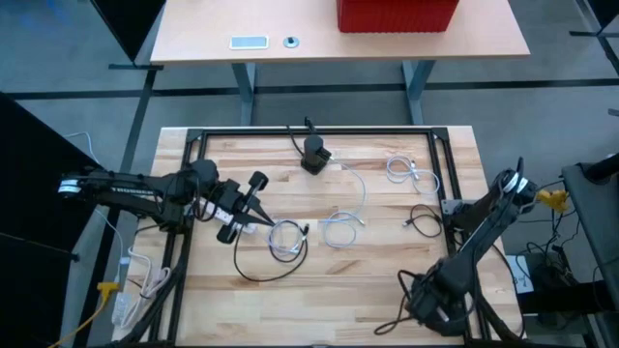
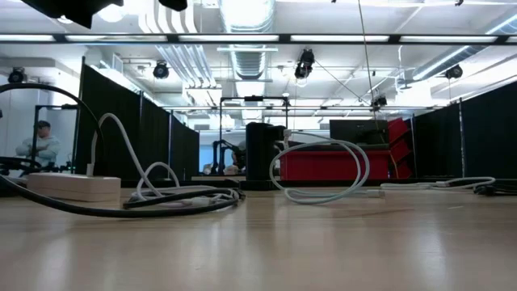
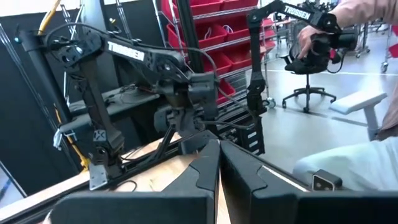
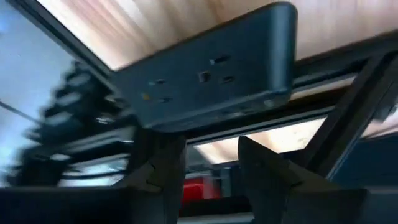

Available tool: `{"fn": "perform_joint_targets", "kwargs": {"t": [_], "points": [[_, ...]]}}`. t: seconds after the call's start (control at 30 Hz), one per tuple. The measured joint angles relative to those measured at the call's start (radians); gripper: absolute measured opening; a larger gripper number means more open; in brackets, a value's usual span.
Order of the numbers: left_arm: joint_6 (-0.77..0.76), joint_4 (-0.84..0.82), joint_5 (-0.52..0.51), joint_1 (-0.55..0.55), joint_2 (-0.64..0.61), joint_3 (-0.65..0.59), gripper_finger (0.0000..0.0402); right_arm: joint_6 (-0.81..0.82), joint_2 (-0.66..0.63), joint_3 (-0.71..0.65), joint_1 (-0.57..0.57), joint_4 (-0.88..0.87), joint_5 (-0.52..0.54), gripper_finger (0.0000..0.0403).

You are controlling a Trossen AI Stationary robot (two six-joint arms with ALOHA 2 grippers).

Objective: Insert USB
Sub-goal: Move the black outlet extension to the center of the table

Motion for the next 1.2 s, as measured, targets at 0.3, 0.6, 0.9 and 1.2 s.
{"fn": "perform_joint_targets", "kwargs": {"t": [0.3,0.6,0.9,1.2], "points": [[0.084,0.004,-0.002,0.0,0.015,0.0,0.0,-0.274,0.129,-0.005,0.055,-0.03,-0.132,0.0122],[0.153,0.006,-0.015,0.001,0.029,0.0,0.0,-0.29,0.198,-0.005,0.111,-0.025,-0.158,0.0141],[0.153,0.023,-0.018,0.001,0.033,0.0,0.0,-0.392,0.196,-0.002,0.005,-0.138,0.077,0.0161],[0.151,0.059,-0.018,0.001,0.061,0.0,0.0,-0.623,0.182,0.021,-0.23,-0.146,0.372,0.0165]]}}
